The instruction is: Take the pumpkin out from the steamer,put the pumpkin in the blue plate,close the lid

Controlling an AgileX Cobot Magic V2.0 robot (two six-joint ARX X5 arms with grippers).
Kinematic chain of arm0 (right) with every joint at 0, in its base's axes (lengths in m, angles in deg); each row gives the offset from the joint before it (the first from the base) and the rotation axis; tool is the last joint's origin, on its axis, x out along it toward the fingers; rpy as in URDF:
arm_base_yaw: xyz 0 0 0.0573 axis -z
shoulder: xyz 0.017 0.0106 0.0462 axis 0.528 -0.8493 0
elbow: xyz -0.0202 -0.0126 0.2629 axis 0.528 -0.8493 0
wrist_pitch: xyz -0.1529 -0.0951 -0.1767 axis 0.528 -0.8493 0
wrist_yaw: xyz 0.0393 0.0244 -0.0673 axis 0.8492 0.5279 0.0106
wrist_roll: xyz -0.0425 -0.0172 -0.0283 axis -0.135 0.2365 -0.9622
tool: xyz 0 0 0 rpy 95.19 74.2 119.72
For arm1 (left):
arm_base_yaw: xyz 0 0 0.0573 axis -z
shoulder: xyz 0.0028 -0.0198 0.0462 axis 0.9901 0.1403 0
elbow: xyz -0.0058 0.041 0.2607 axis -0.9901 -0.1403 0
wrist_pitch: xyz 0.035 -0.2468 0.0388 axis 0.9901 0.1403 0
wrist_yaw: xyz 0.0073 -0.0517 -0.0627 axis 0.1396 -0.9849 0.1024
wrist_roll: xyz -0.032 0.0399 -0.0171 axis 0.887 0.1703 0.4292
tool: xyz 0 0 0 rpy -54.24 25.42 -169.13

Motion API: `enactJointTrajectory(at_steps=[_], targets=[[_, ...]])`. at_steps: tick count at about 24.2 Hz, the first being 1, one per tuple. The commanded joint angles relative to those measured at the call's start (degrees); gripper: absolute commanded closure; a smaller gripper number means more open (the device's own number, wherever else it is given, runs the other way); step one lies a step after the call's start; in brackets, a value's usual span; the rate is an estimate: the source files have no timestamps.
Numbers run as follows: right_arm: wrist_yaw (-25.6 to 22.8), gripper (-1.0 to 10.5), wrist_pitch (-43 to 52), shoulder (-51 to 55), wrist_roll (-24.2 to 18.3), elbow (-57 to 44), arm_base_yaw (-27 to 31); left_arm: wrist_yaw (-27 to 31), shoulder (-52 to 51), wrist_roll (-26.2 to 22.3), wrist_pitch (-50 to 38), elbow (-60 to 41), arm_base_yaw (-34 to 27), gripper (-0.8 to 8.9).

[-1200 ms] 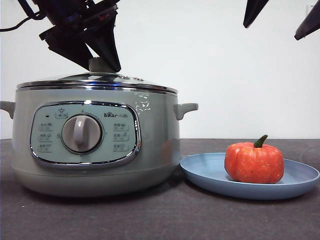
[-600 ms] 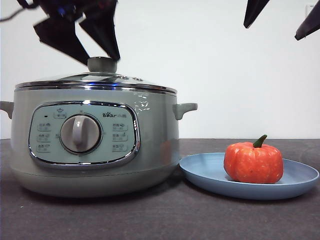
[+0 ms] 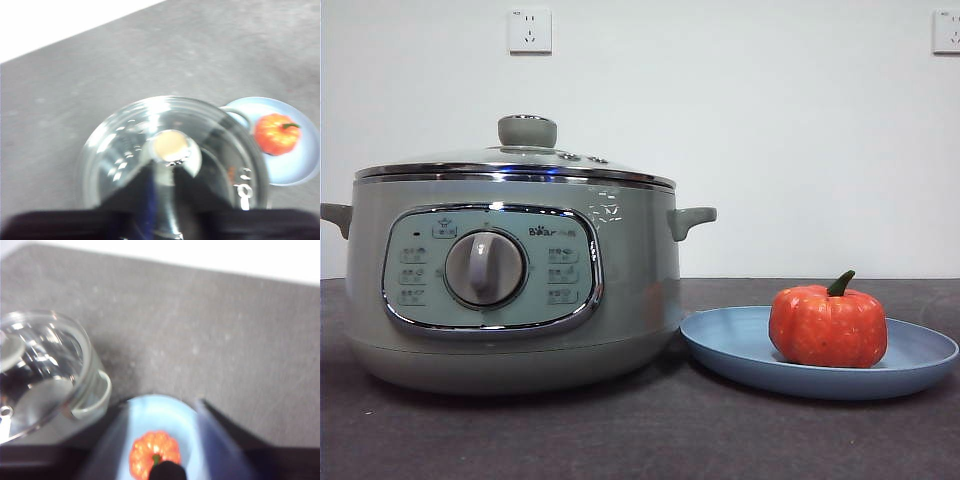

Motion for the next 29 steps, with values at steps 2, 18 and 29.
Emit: enactJointTrajectory(at_steps=[2, 18, 29], targets=[[0.1, 9.6, 7.3, 4.9, -0.6, -6.6, -0.1, 0.6, -6.8, -1.0, -4.4, -6.2, -0.2, 8.21], [-0.3, 9.6, 20.5, 14.7, 0.4, -23.4, -0.7, 3.5, -27.0, -0.7, -7.9, -29.0, -0.2, 8.18], [-0.4, 9.6, 20.5, 14.7, 0.4, -23.4, -0.7, 3.4, -26.6, -0.7, -5.6, -29.0, -0.1, 8.18]])
